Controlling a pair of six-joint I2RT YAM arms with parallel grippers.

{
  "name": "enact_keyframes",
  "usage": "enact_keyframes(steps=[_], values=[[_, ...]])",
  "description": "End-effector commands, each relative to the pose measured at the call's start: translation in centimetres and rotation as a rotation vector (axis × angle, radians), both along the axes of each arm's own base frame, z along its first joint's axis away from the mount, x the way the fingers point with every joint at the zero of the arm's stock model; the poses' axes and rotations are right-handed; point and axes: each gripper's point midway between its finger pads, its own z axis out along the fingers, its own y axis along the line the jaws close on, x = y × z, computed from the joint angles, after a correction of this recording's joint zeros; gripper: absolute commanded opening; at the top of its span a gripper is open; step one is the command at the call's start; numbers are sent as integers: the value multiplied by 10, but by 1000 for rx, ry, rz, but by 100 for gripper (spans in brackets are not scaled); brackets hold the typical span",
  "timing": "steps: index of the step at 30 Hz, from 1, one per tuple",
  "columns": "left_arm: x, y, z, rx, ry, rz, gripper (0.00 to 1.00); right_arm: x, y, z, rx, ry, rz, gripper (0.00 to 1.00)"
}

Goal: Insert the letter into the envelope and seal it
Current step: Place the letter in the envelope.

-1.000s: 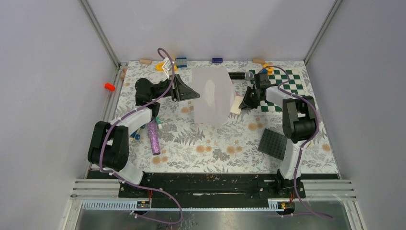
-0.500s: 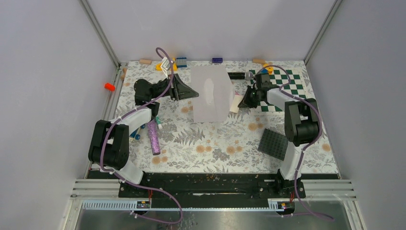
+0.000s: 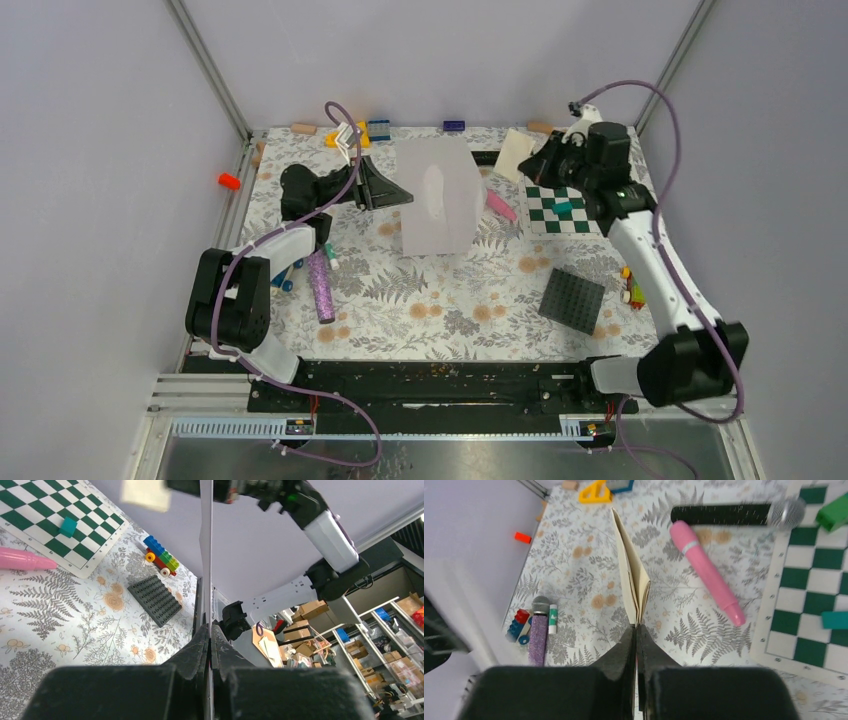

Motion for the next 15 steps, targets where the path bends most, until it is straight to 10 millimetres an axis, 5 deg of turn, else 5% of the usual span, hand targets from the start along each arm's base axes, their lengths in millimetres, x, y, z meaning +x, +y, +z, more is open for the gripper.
enact_keyframes(steps=[1,5,8,15], values=[[9,2,-4,21,-48,60,0,-25,-20,50,-89,-190,-30,0],[18,2,-14,56,-12,101,0,-49,-22,92,-119,-341,14,0],[21,2,-18,70,-13,113,0,-73,-1,108,-79,-380,171,0],[18,0,-19,62,-14,90,0,-112,58,70,-32,-279,521,0]])
